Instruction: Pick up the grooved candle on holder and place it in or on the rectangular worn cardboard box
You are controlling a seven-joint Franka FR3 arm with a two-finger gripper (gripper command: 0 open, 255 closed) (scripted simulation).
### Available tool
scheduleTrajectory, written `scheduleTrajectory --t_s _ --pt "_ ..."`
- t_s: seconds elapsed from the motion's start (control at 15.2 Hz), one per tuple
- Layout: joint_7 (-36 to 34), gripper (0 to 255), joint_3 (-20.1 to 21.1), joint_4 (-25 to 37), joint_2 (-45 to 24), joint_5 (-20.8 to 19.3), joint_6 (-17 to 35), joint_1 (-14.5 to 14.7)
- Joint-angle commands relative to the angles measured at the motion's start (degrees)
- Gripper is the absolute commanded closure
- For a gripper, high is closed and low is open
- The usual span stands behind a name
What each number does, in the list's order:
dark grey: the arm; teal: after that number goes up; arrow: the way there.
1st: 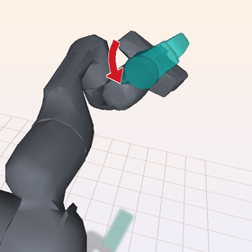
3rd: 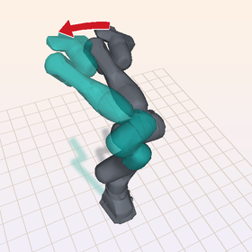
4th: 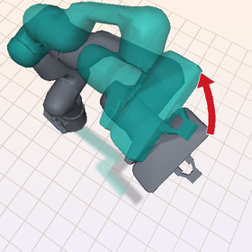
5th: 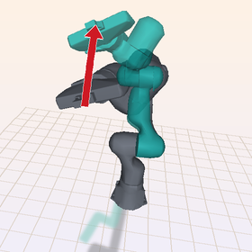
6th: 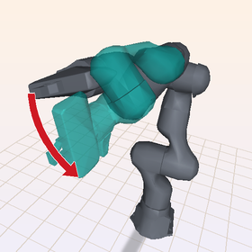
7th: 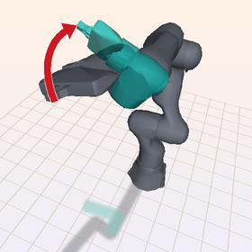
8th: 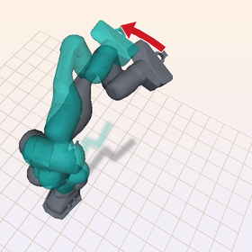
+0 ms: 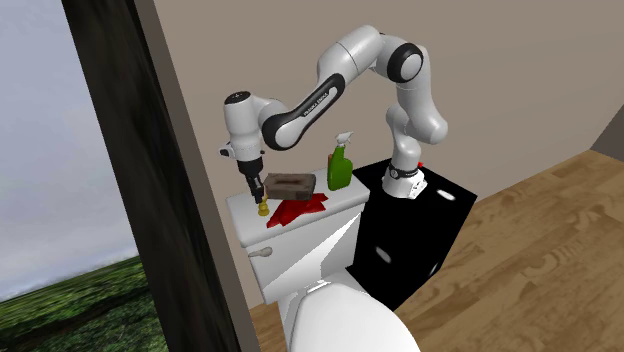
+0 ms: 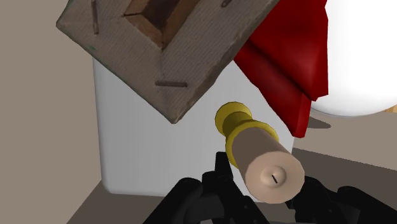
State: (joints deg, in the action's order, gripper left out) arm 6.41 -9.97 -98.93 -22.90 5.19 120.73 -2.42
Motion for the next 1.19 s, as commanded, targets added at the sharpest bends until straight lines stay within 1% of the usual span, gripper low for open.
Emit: scheduleTrajectory --t_s 0.0,0.4,1.12 --pt "0.0 255 0.0 0.0 0.0 0.0 0.0 0.0" --pt "0.0 255 0.0 0.0 0.0 0.0 0.0 0.0" --pt "-0.5 255 -0.3 4.3 3.0 -0.7 -7.3 0.1"
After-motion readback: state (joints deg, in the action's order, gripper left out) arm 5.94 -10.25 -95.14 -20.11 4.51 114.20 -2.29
